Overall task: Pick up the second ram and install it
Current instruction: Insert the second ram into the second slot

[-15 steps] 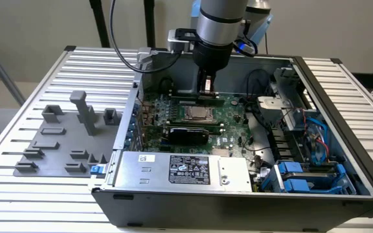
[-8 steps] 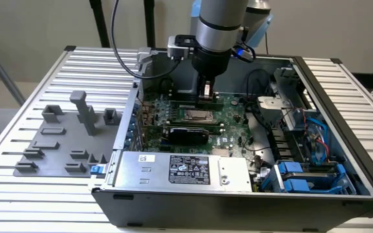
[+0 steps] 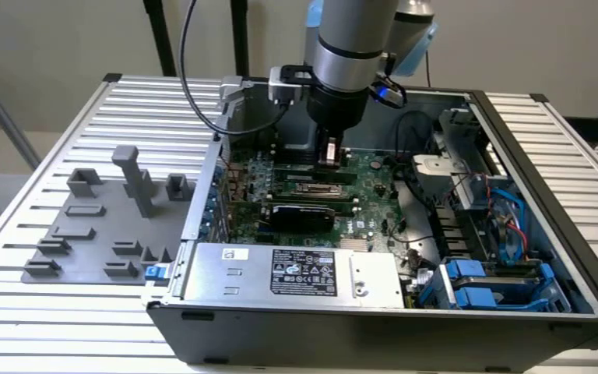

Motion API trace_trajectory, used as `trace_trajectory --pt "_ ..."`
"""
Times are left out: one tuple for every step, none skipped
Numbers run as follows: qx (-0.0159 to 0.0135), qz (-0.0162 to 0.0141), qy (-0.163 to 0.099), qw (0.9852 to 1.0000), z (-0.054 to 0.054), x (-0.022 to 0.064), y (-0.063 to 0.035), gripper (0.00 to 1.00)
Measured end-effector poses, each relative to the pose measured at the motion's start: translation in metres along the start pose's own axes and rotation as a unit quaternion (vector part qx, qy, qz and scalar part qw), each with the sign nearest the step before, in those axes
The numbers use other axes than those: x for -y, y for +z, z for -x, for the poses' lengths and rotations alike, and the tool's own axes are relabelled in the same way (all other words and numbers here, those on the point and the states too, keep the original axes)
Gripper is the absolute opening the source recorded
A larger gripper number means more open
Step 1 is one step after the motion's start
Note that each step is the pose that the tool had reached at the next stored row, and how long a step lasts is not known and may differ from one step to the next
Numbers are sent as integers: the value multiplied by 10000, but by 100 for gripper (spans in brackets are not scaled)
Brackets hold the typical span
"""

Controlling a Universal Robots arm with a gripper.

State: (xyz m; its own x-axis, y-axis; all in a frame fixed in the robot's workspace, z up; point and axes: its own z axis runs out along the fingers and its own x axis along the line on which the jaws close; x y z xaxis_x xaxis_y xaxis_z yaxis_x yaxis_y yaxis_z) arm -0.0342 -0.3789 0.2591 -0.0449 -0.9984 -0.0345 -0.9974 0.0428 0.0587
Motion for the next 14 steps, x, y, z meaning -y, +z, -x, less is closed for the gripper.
trace_trajectory --pt "-16 -1 0 10000 0 1 10 0" --pt "-31 -2 0 10000 -1 2 21 0" --pt "-43 -2 0 10000 -1 2 33 0" --pt "-53 -3 1 10000 -2 3 46 0" --pt "-62 -3 1 10000 -2 4 60 0" --pt "-69 -3 2 10000 -3 5 75 0" --pt "-75 -4 2 10000 -3 6 89 0" --pt "-81 -4 2 10000 -4 6 101 0" --pt "-88 -4 3 10000 -4 7 113 0" --pt "-93 -4 3 10000 -5 8 128 0" --pt "-96 -4 3 10000 -5 9 144 0" --pt "-98 -4 3 10000 -6 10 162 0" --pt "-100 -4 3 10000 -7 11 181 0" --pt "-101 -5 3 9999 -7 12 198 0"
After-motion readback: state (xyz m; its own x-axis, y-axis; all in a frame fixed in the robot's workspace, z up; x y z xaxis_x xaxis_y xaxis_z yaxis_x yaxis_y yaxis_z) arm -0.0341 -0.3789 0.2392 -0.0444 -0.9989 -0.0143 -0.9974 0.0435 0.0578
